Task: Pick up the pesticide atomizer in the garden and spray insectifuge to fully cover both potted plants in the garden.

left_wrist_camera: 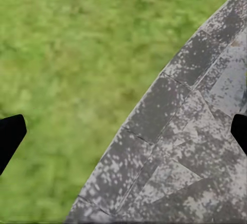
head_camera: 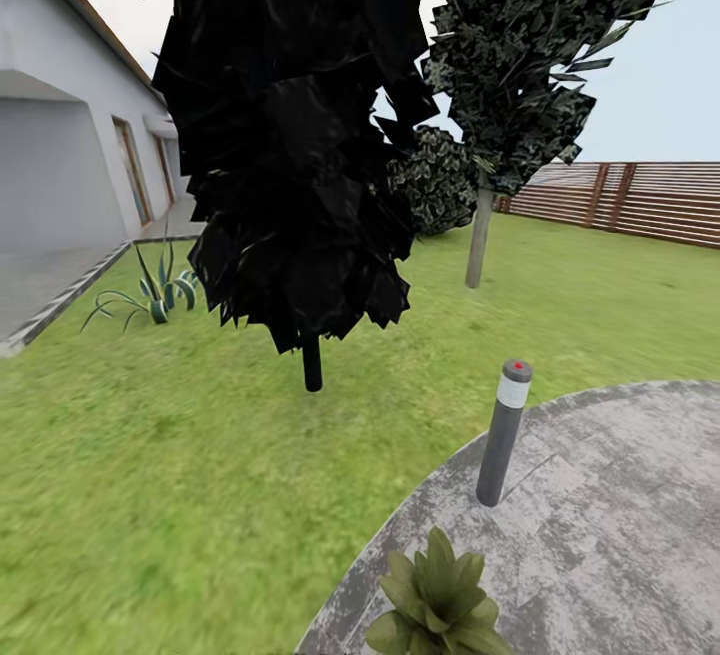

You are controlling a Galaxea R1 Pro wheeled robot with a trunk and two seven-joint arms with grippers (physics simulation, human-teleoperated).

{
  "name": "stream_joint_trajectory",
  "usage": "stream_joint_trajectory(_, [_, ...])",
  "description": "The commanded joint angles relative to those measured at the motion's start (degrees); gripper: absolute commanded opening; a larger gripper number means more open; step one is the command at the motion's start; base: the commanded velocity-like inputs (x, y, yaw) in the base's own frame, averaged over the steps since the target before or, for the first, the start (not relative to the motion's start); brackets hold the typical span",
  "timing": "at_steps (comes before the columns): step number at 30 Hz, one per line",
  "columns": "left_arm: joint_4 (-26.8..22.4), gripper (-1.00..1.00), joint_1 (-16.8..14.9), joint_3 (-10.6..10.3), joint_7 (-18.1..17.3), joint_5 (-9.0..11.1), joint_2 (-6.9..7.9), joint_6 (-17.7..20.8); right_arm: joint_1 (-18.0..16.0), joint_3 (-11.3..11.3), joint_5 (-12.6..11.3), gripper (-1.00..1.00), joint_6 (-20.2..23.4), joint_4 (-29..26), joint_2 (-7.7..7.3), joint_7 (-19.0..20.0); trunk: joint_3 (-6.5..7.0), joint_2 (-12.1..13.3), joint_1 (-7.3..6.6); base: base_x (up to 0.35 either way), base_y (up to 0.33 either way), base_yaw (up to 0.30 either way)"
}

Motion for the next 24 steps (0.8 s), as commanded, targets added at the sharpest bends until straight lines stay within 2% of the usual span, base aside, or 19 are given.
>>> stream_joint_trajectory(1, [0.1, 1.00, 0.0, 0.1, 0.0, 0.0, 0.03, -0.2, 0.0, 0.0, -0.1, 1.00, -0.2, 0.0, 0.00, 0.0, -0.12, 0.0, 0.00, 0.000, 0.000, 0.222])
stream_joint_trajectory(7, [0.1, 1.00, 0.0, 0.1, 0.0, 0.1, 0.07, -0.3, 0.0, -0.1, -0.1, 1.00, -0.2, 0.0, 0.00, 0.0, -0.46, 0.0, 0.00, -0.021, 0.042, 0.224])
stream_joint_trajectory(18, [0.1, 1.00, 0.0, 0.2, 0.1, 0.1, 0.09, -0.2, 0.0, 0.0, -0.1, 1.00, -0.2, 0.1, 0.00, 0.0, -1.04, 0.0, 0.00, -0.066, 0.275, 0.231])
stream_joint_trajectory(24, [0.1, 1.00, -0.1, 2.4, 0.0, 0.1, 0.09, -0.3, 0.0, 0.1, -0.1, 1.00, -0.2, 0.1, 0.04, 0.0, -1.11, 0.0, 0.00, -0.002, 0.308, 0.269])
